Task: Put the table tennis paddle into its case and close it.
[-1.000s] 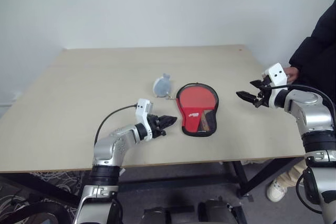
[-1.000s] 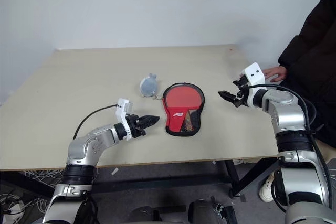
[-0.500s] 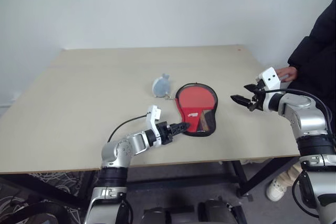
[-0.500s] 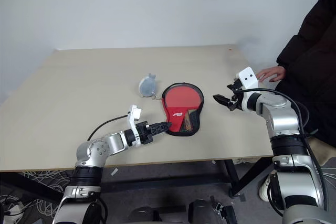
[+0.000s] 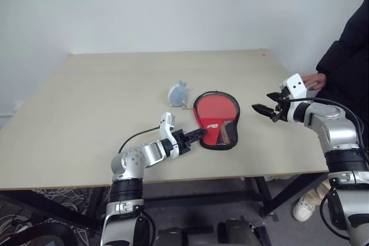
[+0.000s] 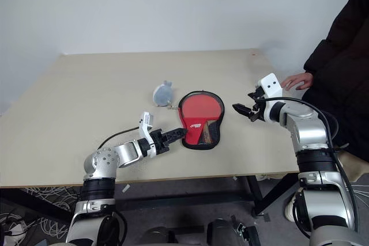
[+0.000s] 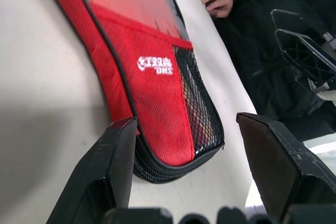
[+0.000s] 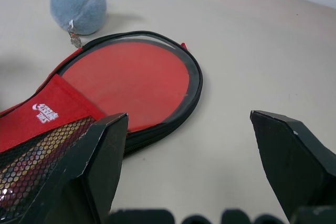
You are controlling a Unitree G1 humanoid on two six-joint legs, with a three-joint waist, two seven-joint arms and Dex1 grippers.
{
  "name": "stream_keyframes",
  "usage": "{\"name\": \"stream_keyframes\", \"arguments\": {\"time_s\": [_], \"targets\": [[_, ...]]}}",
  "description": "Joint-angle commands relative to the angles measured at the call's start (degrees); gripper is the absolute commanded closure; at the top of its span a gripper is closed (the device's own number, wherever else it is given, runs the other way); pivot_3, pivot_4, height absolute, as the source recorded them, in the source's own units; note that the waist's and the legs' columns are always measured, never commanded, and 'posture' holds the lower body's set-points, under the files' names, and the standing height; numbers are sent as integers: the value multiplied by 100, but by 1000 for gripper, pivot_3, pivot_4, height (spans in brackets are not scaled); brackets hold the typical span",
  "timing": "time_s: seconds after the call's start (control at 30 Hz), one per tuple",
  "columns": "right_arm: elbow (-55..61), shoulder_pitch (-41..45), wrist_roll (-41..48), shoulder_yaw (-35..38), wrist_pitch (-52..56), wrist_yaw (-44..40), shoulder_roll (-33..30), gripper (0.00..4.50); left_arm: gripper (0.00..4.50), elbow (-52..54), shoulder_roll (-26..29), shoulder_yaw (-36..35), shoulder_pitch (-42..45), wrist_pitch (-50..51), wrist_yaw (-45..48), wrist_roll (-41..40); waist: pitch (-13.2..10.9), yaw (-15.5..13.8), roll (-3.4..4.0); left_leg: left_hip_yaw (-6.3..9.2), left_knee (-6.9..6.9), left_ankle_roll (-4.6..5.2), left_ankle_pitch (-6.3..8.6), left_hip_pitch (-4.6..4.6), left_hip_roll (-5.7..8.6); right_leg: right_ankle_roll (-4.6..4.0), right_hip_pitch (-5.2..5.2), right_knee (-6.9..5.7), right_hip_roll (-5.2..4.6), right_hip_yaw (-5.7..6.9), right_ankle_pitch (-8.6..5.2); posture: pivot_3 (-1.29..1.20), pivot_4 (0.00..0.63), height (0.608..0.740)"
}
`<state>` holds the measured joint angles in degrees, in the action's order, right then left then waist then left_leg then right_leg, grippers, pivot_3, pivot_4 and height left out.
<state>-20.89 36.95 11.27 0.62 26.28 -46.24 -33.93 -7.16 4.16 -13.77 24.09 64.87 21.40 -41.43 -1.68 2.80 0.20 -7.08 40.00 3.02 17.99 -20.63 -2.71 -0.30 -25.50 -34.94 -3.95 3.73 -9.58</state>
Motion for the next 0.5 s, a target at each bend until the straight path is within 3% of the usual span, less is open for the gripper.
{"name": "stream_keyframes", "arguments": {"time_s": [0.03, 0.5], "targets": [[279, 14, 104, 147, 10, 53, 23, 486, 1290, 236, -2, -75, -53, 120, -221, -75, 0, 4, 0, 0, 0, 0, 0, 0, 0, 0, 0, 0, 0, 0, 0, 0, 0, 740], [476, -77, 134, 176, 146, 73, 81, 486, 1290, 88, -214, -158, -267, 211, -421, -206, 0, 2, -1, 0, 0, -1, 0, 5, 0, 0, 4, -1, 0, -3, 0, 0, 0, 740]]}}
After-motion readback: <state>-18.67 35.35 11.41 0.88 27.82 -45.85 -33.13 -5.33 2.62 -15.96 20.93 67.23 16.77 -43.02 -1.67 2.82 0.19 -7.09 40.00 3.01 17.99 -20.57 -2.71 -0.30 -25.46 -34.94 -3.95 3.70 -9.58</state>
